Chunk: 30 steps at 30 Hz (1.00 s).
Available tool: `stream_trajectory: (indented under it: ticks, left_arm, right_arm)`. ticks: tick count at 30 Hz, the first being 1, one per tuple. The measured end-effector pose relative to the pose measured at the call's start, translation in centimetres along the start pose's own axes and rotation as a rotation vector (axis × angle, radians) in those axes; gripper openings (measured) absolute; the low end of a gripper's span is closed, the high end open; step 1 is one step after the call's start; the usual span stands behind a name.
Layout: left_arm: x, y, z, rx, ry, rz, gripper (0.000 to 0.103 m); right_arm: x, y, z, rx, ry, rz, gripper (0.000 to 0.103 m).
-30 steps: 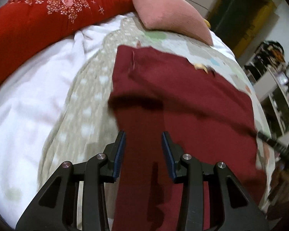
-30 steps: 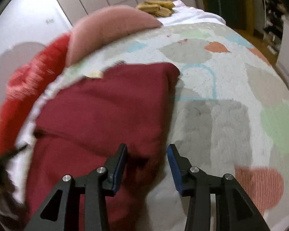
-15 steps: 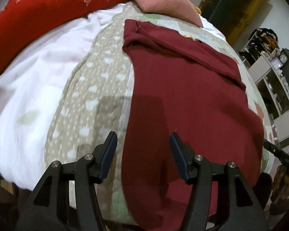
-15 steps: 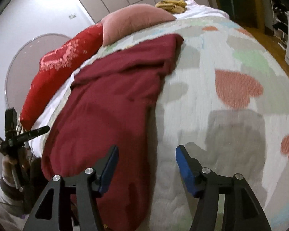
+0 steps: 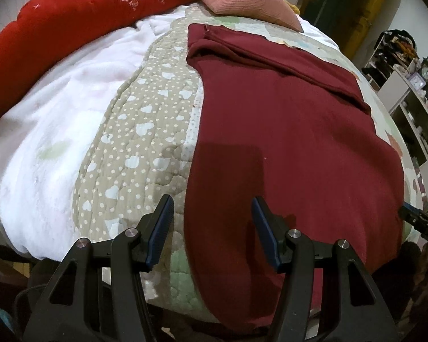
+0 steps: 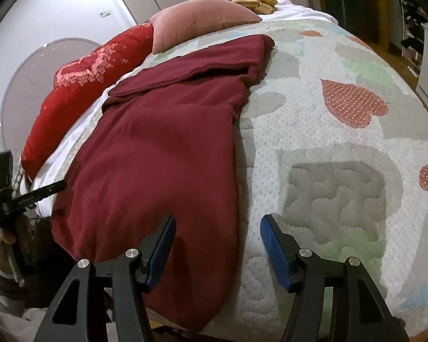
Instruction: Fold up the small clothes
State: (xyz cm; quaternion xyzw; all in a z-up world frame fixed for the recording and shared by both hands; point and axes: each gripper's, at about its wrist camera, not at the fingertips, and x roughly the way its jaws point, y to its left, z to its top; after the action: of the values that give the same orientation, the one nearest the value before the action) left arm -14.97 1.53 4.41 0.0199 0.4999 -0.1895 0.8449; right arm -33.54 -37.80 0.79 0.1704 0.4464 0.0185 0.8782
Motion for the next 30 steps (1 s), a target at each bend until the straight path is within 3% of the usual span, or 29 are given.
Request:
stream_trajectory:
  ticks: [14, 15, 18, 19, 24, 27, 30]
  left_arm:
    - [-0.4, -0.1, -2.2, -0.015, 0.056, -0.067, 0.057]
    - [-0.5, 0.0, -2.4, -0.017, 0.056, -0.068, 0.057]
    - [-0.9, 0.1, -2.7, -0.024, 0.065, -0.089, 0.057]
    - [-1.2, 0.4, -2.9, -0.035, 0.069, -0.105, 0.057]
    - [-1.6, 1.6, -4.0, -0.101, 0.090, -0.150, 0.057]
    - [-1.3, 1.2, -4.5, -0.088, 0.102, -0.165, 0.057]
    - [-1.1, 0.8, -4.5, -0.079, 0.099, -0.162, 0.058]
  right_arm:
    - [-0.2, -0.3, -1.4, 0.014, -0.013, 0.039, 0.060]
    - [-0.1, -0.2, -1.6, 0.007, -0.021, 0.041, 0.056]
    - [-0.4, 0.1, -1.6, -0.010, -0.019, 0.055, 0.025]
    - [-0.7, 0.1, -1.7, -0.003, -0.018, 0.075, 0.024]
    - [-1.2, 0.3, -2.7, -0.036, 0.020, 0.067, 0.025]
    - [-1.4, -0.8, -3.6, 0.041, 0.025, 0.155, 0.046]
    - [-1.4, -1.2, -4.2, 0.083, 0.028, 0.189, 0.047]
